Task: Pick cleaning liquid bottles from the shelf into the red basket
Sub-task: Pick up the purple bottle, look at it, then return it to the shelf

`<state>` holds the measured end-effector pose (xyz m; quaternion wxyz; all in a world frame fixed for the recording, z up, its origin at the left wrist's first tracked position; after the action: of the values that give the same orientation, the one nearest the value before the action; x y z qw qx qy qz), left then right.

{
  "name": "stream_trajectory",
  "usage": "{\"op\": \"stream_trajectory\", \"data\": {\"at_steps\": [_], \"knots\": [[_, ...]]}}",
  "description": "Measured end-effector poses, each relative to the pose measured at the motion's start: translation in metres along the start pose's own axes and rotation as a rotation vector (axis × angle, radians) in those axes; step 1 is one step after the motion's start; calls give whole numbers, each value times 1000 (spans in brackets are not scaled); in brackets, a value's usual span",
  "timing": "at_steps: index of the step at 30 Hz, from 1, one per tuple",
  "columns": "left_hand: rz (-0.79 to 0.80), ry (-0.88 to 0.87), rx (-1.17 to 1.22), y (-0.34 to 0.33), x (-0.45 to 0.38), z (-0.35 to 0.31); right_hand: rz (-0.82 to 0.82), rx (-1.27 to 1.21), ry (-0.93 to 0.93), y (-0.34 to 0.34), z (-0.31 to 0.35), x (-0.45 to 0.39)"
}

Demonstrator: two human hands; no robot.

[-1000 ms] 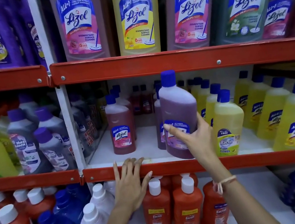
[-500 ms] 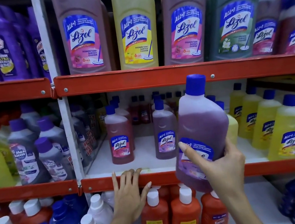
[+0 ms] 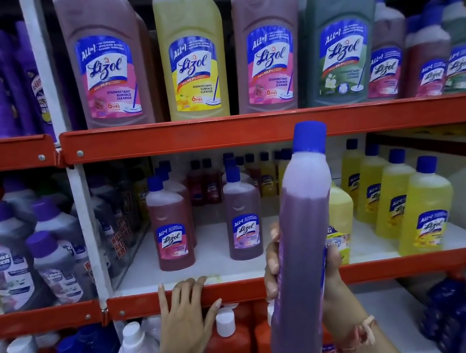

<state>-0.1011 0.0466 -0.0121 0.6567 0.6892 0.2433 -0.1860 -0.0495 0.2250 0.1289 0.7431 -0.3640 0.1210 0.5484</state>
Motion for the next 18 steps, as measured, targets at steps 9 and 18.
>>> {"op": "stream_trajectory", "data": {"at_steps": [9, 18], "knots": [[13, 3, 6, -1, 1, 0, -109, 159, -28, 43, 19, -14], [-6, -9, -4, 1, 1, -1, -570, 568, 67, 117, 32, -33]]}}
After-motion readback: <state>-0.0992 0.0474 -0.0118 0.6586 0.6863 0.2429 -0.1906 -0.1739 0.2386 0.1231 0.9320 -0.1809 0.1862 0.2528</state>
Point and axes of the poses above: each hand's wrist, its own x-axis away from the middle knuckle, its own y-axis out of the back of the hand, z = x × y, the point moved 8 cm from there along -x, towards the middle knuckle, and after that the axes turned 4 degrees about -x, right-handed, at the moved point
